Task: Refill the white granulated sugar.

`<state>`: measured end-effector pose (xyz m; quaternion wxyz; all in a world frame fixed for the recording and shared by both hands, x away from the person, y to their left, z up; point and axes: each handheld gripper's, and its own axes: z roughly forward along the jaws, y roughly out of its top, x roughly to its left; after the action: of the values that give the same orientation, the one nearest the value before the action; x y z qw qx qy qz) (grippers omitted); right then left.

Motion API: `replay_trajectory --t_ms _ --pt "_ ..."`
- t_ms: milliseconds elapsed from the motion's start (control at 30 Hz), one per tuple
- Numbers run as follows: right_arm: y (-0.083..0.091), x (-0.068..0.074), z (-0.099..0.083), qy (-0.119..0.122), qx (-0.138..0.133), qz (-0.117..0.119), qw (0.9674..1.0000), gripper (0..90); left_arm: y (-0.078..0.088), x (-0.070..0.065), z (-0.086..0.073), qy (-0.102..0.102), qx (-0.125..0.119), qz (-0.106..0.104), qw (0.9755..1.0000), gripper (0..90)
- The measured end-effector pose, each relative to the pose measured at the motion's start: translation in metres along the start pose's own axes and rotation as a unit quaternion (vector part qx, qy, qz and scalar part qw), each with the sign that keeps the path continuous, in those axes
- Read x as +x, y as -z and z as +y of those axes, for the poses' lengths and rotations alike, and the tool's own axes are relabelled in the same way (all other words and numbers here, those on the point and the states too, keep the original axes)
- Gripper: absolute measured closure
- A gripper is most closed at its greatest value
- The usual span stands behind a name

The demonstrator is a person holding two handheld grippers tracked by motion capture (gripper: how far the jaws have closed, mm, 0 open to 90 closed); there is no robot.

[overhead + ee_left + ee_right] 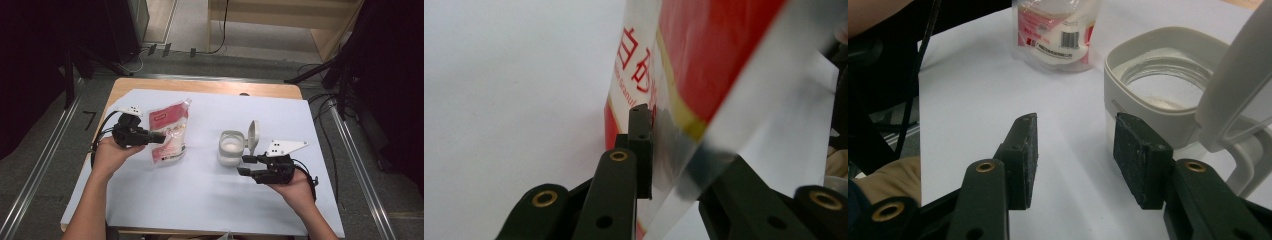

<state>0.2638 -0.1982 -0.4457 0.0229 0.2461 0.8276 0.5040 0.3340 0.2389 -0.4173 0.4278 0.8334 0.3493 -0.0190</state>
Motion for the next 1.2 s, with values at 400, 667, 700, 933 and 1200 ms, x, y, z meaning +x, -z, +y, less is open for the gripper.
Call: replay_trajectory --t_ms 400,667,700,933,1200 --pt "0.001 -0.002 0.0 -0.009 -0.008 -0.003 0.9999 51.9 0.005 -0.004 0.002 -0.019 -0.011 -0.017 0.9996 65.5" --pt "0.004 -0.006 0.0 -0.018 -0.006 -0.006 0.9998 51.1 0.015 -0.009 0.004 -0.038 -0.031 -0.013 0.9987 51.3" --pt "0.005 -0.006 0.0 -0.019 -0.006 -0.007 0.9998 51.0 0.016 -0.01 0.005 -0.039 -0.029 -0.01 0.9987 49.7" --pt "0.007 -0.008 0.001 -0.024 -0.009 -0.011 0.9996 50.5 0.02 -0.013 0.004 -0.052 -0.015 -0.009 0.9985 45.8" --pt "0.009 -0.01 0.001 -0.027 -0.007 -0.015 0.9995 50.6 0.025 -0.011 0.0 -0.056 -0.019 -0.01 0.9982 44.4"
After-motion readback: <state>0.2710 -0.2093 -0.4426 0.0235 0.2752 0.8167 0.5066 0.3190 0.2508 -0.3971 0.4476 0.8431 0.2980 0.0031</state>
